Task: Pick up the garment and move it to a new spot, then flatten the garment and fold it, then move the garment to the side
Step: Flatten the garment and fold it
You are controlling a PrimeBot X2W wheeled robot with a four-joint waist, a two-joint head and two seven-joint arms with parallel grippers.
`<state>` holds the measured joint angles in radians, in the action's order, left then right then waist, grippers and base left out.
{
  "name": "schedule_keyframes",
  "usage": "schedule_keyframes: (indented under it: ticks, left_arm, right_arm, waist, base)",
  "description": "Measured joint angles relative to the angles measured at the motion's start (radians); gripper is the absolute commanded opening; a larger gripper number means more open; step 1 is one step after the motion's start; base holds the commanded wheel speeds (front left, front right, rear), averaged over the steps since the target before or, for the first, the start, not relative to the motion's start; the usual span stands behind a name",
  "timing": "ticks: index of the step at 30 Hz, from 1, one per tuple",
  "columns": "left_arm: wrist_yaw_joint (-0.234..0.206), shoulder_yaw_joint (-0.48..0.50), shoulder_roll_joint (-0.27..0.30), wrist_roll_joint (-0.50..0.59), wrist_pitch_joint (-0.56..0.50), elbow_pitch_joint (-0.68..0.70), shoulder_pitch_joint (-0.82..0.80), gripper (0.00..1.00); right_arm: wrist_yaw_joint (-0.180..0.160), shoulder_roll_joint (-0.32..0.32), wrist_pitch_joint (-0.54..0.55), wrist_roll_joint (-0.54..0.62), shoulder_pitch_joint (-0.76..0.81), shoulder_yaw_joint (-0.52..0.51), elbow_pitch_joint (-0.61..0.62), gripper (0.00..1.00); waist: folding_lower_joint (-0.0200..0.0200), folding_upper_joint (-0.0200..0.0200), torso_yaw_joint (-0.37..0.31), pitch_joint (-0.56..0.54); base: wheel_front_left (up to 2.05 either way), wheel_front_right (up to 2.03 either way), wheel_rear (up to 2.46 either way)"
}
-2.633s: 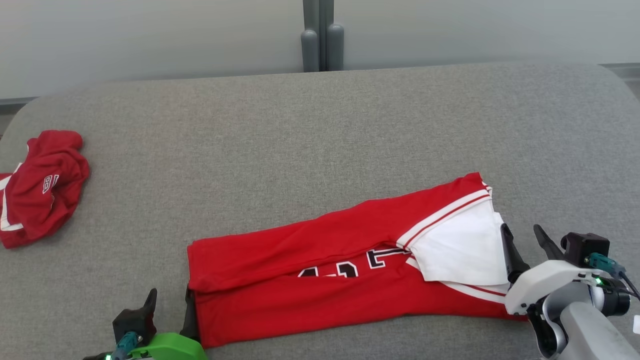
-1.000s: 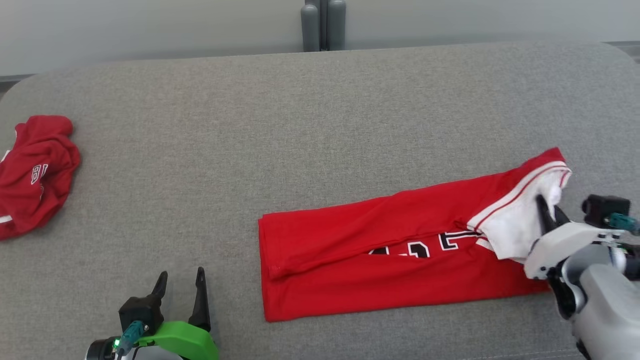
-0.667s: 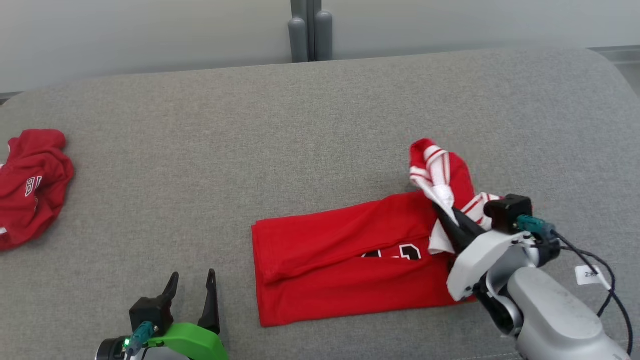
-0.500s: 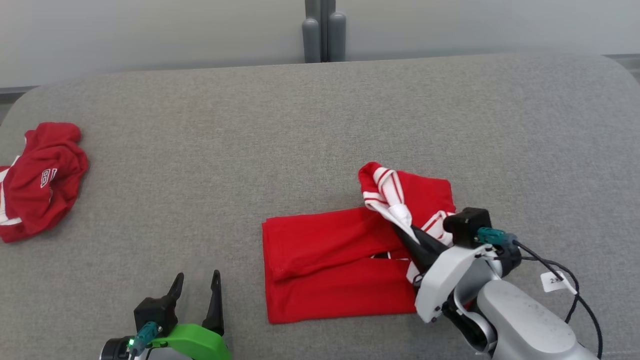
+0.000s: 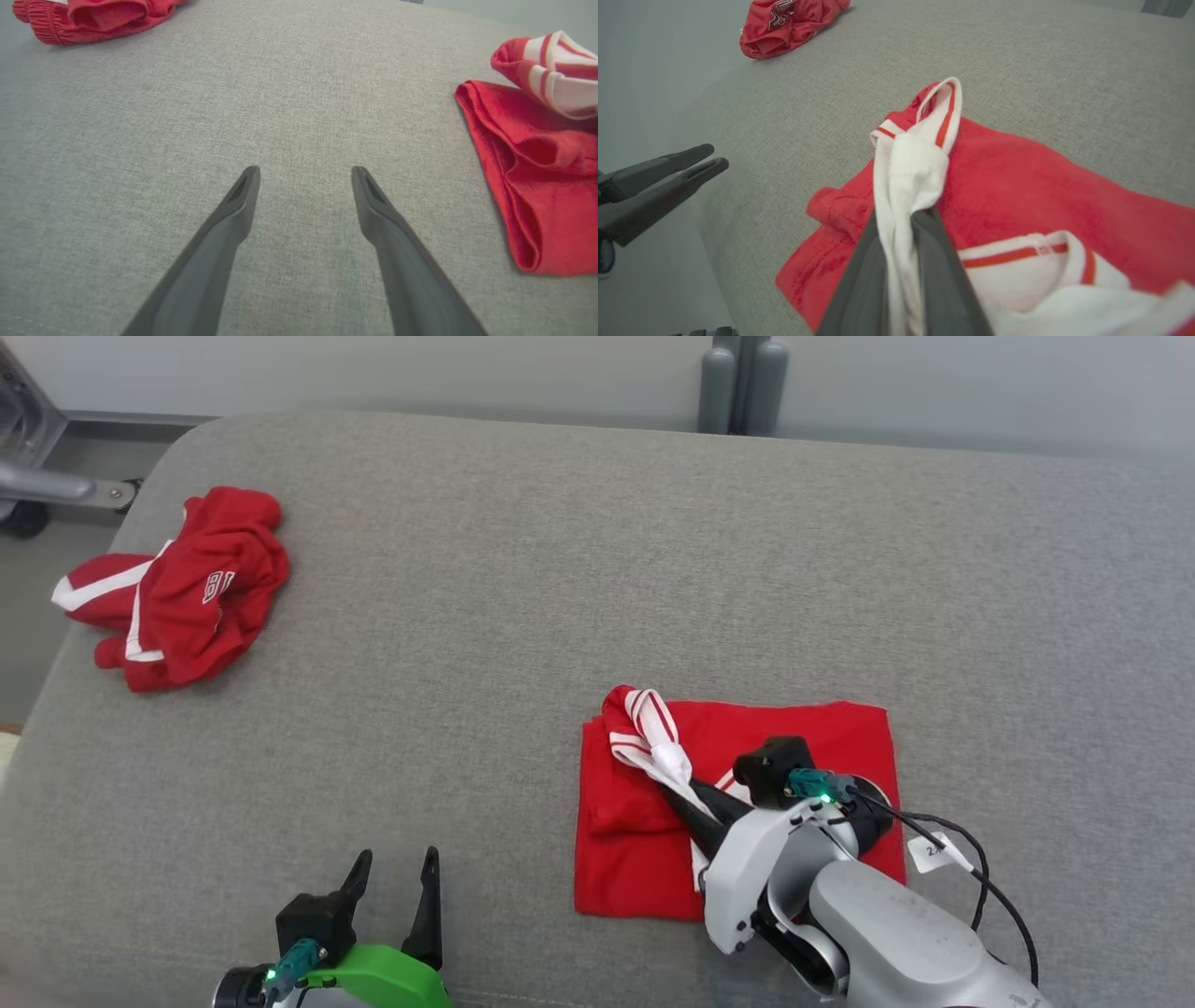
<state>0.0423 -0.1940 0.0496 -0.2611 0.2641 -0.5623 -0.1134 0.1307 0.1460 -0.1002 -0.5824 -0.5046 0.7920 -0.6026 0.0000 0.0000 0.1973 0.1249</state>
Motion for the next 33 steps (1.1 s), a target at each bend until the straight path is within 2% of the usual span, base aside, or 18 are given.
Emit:
schedule_keyframes:
  ticks: [1, 2, 3, 6, 11, 16, 21, 27, 33]
  left_arm:
    - [0.0, -0.002, 0.0, -0.001, 0.0, -0.001, 0.0, 1.0]
    - [0.0, -0.002, 0.0, -0.003, 0.0, -0.001, 0.0, 1.0]
    - [-0.002, -0.002, 0.0, -0.003, 0.0, 0.0, 0.0, 1.0]
    - [-0.009, 0.001, 0.0, -0.008, 0.0, 0.002, 0.0, 1.0]
    - [-0.018, 0.02, 0.0, -0.009, 0.0, 0.011, 0.0, 1.0]
    - [-0.021, 0.038, 0.0, -0.004, 0.0, 0.027, 0.002, 1.0]
    - [-0.021, 0.046, 0.0, 0.004, 0.0, 0.033, 0.016, 1.0]
    - [-0.018, 0.046, 0.0, 0.007, 0.0, 0.029, 0.023, 1.0]
    - [-0.014, 0.047, 0.0, 0.009, 0.0, 0.025, 0.033, 1.0]
  right_arm:
    - [0.0, -0.008, -0.008, 0.0, -0.007, 0.0, -0.014, 0.51]
    - [0.0, -0.015, -0.014, 0.0, -0.015, 0.007, -0.026, 0.51]
    - [0.0, -0.023, -0.024, -0.001, -0.022, 0.014, -0.036, 1.0]
    - [0.0, -0.041, -0.066, -0.024, -0.037, 0.025, -0.045, 1.0]
    - [0.0, -0.036, -0.132, -0.05, -0.048, 0.014, -0.031, 1.0]
    - [0.0, 0.001, -0.157, -0.068, -0.027, -0.084, 0.03, 1.0]
    - [0.0, 0.036, -0.162, -0.068, 0.074, -0.186, 0.125, 1.0]
    - [0.0, 0.055, -0.162, -0.081, 0.188, -0.164, 0.174, 1.0]
    - [0.0, 0.054, -0.156, -0.071, 0.206, -0.159, 0.138, 1.0]
  waist:
    - [0.0, 0.0001, 0.011, 0.003]
    - [0.0, 0.0, 0.02, 0.006]
    - [0.0, 0.0, 0.029, 0.009]
    - [0.0, 0.0, 0.042, 0.019]
    - [0.0, 0.0, 0.021, 0.021]
    - [0.0001, 0.0, -0.022, 0.004]
    - [0.0, 0.0, -0.066, -0.017]
    - [0.0, 0.0, -0.098, -0.043]
    - [0.0, 0.0, -0.095, -0.054]
  base:
    - [0.0, 0.0, 0.0]
    - [0.0, 0.0, 0.0]
    - [0.0, 0.0, 0.0]
    - [0.0, 0.0, 0.0]
    - [0.0, 0.0, 0.0]
    - [0.0, 0.0, 0.0]
    - [0.0, 0.0, 0.0]
    - [0.0, 0.0, 0.0]
    - [0.0, 0.0, 0.0]
